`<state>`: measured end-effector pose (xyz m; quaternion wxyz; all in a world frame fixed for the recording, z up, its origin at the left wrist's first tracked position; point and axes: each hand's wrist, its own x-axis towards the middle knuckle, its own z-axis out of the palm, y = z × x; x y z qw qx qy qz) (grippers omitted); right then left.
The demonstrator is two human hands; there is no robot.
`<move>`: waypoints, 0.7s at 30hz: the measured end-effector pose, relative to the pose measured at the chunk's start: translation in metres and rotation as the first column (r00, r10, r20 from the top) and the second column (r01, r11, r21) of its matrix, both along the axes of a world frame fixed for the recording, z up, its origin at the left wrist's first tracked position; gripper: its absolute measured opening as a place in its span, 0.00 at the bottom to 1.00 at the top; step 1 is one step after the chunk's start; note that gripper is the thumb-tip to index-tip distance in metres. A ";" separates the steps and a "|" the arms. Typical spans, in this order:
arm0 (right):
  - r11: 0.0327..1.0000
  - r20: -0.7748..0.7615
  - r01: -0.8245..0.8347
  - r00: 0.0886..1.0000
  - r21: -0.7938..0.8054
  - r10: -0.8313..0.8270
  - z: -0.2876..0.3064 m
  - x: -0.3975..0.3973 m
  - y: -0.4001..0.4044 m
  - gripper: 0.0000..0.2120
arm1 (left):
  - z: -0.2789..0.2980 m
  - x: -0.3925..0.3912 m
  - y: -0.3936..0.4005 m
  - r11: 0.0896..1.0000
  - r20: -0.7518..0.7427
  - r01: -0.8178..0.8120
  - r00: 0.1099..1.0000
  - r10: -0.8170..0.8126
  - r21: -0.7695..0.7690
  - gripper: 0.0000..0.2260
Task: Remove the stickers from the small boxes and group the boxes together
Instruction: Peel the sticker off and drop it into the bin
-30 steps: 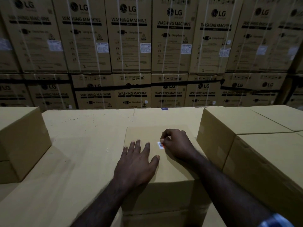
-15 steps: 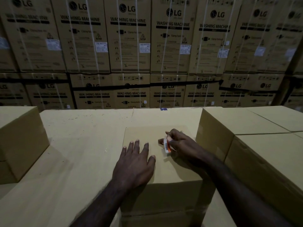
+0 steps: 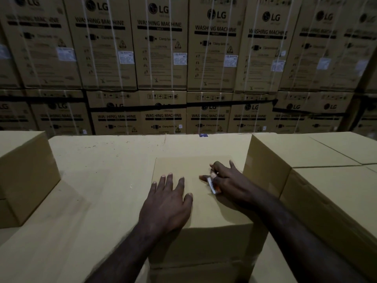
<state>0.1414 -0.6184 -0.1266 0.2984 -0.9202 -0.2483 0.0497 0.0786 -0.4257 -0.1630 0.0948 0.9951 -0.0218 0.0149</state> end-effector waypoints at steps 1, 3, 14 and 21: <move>1.000 0.009 0.004 1.000 -0.008 -0.004 0.002 -0.001 0.004 0.09 | 0.000 0.000 0.000 1.000 -0.001 -0.002 1.000 0.002 0.000 0.28; 1.000 0.004 0.001 1.000 0.006 -0.001 0.006 -0.002 0.013 0.06 | 0.000 0.000 0.000 1.000 -0.001 -0.004 1.000 0.004 0.001 0.28; 1.000 -0.037 0.010 0.999 0.007 -0.010 0.006 -0.009 -0.001 0.07 | 0.001 -0.002 0.000 1.000 0.003 -0.005 1.000 0.005 0.002 0.28; 1.000 -0.037 0.025 0.999 -0.008 -0.026 0.012 -0.013 0.022 0.07 | 0.001 -0.002 -0.001 1.000 0.005 -0.008 1.000 0.008 0.003 0.28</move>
